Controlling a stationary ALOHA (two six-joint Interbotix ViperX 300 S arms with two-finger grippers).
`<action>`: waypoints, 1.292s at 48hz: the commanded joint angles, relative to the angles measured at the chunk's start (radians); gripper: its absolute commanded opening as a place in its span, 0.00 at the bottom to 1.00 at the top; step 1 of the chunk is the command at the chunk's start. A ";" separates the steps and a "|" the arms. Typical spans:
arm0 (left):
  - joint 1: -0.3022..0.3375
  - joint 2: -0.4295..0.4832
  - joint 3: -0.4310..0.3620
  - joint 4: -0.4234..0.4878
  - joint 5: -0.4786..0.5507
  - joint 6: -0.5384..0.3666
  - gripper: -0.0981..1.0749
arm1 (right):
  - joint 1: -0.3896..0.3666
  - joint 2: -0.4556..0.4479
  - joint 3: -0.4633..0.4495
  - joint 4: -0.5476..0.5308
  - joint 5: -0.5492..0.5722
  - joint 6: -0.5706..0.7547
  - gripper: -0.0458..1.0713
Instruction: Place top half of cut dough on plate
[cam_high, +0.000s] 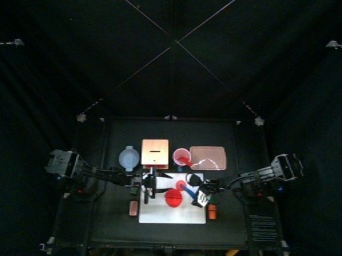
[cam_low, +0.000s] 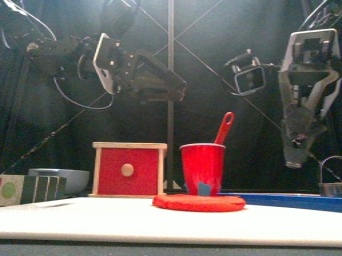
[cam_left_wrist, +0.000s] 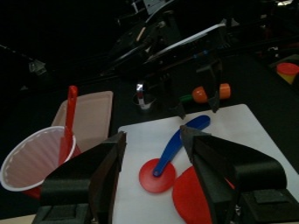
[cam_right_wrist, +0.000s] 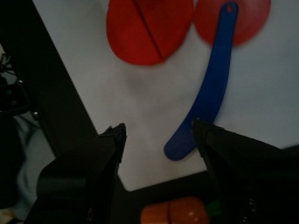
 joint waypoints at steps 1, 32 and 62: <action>0.003 -0.028 -0.003 -0.002 -0.006 -0.002 0.83 | -0.002 0.008 -0.077 -0.138 0.037 0.002 0.86; 0.005 -0.086 0.066 -0.060 -0.012 -0.002 0.83 | -0.028 -0.048 -0.391 -0.463 0.560 -0.032 0.86; 0.040 -0.141 0.150 -0.066 -0.049 0.008 0.83 | -0.077 -0.097 0.109 -0.538 -0.414 0.333 0.81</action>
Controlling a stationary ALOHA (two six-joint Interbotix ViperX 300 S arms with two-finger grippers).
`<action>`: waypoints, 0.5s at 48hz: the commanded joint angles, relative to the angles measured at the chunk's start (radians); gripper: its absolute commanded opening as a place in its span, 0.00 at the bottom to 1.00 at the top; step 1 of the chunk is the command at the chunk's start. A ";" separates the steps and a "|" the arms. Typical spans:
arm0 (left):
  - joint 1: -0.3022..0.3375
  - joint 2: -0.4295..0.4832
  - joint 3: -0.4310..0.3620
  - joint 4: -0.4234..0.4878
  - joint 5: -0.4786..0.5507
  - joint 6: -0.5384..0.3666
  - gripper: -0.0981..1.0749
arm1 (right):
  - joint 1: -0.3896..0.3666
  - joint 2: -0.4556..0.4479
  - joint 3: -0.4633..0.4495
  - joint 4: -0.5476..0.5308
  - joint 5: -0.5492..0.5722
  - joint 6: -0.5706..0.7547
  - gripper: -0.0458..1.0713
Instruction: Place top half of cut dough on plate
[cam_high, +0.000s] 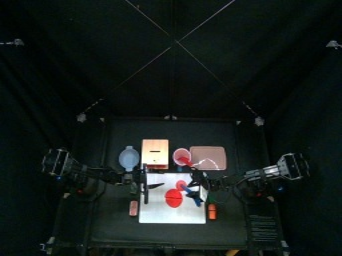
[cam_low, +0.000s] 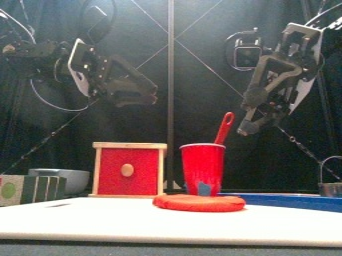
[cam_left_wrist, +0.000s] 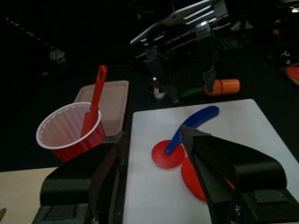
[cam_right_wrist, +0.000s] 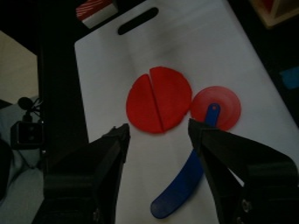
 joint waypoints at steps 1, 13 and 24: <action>0.021 -0.015 -0.002 0.003 -0.011 0.002 0.83 | -0.014 0.005 0.000 -0.015 -0.048 0.000 0.80; 0.054 -0.017 0.028 0.006 -0.055 0.002 0.83 | -0.069 0.054 0.031 -0.100 -0.186 -0.002 0.70; 0.044 -0.020 0.028 0.006 -0.060 -0.002 0.83 | -0.092 0.009 0.035 -0.140 -0.215 -0.009 0.70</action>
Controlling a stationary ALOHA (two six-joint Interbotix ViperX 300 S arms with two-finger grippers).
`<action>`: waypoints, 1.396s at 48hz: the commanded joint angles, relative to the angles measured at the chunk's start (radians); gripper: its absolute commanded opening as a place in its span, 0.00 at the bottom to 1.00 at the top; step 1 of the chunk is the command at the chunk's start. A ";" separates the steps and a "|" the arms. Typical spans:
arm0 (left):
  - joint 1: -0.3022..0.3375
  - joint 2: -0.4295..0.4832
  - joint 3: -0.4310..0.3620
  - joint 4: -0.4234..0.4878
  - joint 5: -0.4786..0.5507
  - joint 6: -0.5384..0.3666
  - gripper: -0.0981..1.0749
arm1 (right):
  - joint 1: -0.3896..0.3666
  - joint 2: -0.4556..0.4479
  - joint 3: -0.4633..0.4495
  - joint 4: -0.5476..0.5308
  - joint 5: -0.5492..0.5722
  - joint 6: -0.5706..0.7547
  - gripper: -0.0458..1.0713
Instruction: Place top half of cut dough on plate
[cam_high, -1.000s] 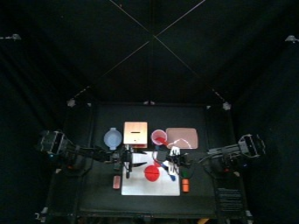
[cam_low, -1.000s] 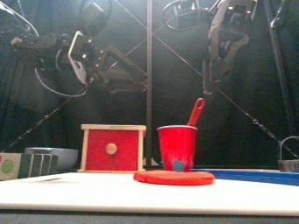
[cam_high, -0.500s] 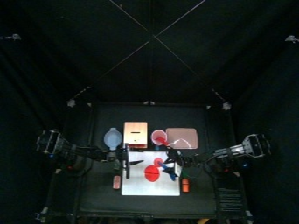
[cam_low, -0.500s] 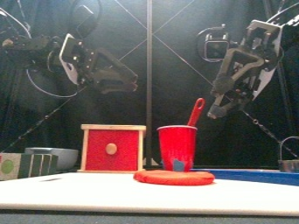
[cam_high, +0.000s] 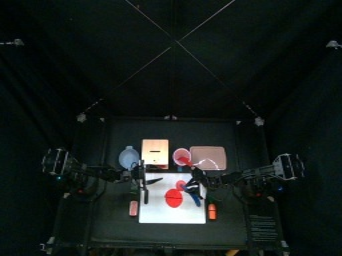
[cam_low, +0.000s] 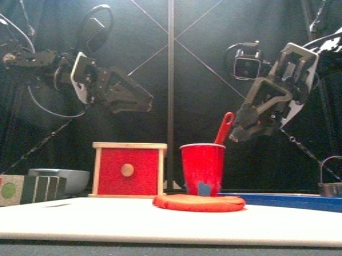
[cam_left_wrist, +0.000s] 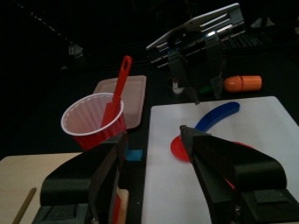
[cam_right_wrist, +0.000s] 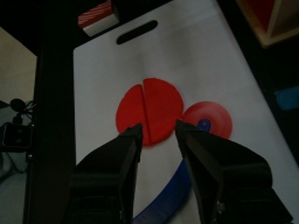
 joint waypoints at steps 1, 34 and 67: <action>-0.003 -0.020 -0.009 0.000 -0.011 -0.002 0.83 | -0.008 -0.057 -0.020 -0.034 -0.008 -0.009 0.70; -0.017 -0.074 0.012 -0.035 -0.008 0.000 0.83 | -0.071 -0.167 -0.009 -0.143 -0.002 -0.066 0.70; -0.087 0.075 -0.258 -0.094 0.434 -0.012 0.84 | -0.063 -0.176 -0.009 -0.143 -0.002 -0.066 0.70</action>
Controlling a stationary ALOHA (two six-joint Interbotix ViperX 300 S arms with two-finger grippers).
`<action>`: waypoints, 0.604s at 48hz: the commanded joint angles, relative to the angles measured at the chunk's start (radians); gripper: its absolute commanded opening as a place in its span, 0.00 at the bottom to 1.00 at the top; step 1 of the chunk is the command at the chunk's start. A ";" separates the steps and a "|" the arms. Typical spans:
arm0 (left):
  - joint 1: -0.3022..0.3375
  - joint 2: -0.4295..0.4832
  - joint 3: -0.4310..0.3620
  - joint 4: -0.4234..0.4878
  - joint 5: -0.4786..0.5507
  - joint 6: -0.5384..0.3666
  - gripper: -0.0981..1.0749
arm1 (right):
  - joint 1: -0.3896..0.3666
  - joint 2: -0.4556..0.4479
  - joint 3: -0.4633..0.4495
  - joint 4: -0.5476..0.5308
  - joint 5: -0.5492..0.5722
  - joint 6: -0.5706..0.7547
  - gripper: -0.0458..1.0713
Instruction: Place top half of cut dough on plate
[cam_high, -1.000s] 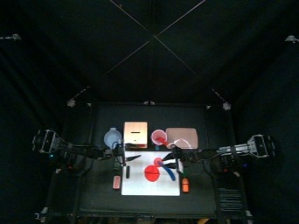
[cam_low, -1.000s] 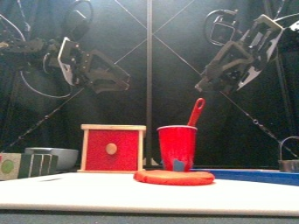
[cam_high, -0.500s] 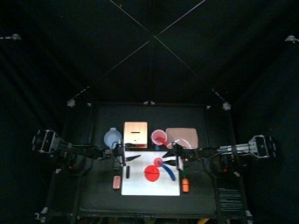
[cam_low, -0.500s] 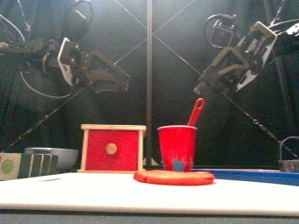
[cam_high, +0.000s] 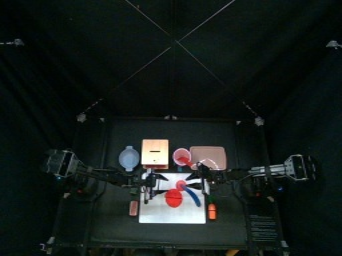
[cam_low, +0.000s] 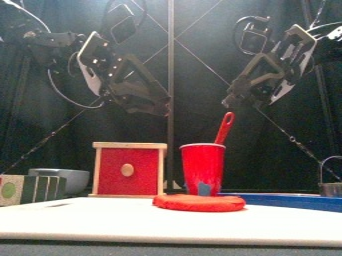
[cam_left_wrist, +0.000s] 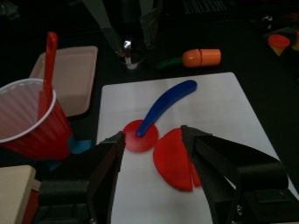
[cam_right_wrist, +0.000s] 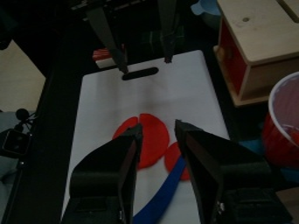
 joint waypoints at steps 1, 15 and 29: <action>0.003 0.008 -0.061 -0.046 0.061 -0.003 0.84 | 0.003 -0.020 -0.009 0.000 -0.003 -0.002 0.70; 0.005 0.118 -0.169 -0.161 0.202 0.000 0.83 | 0.006 -0.017 -0.005 -0.026 -0.003 -0.002 0.70; 0.002 0.149 -0.178 -0.146 0.123 0.000 0.83 | 0.049 0.025 -0.005 -0.032 -0.002 0.015 0.70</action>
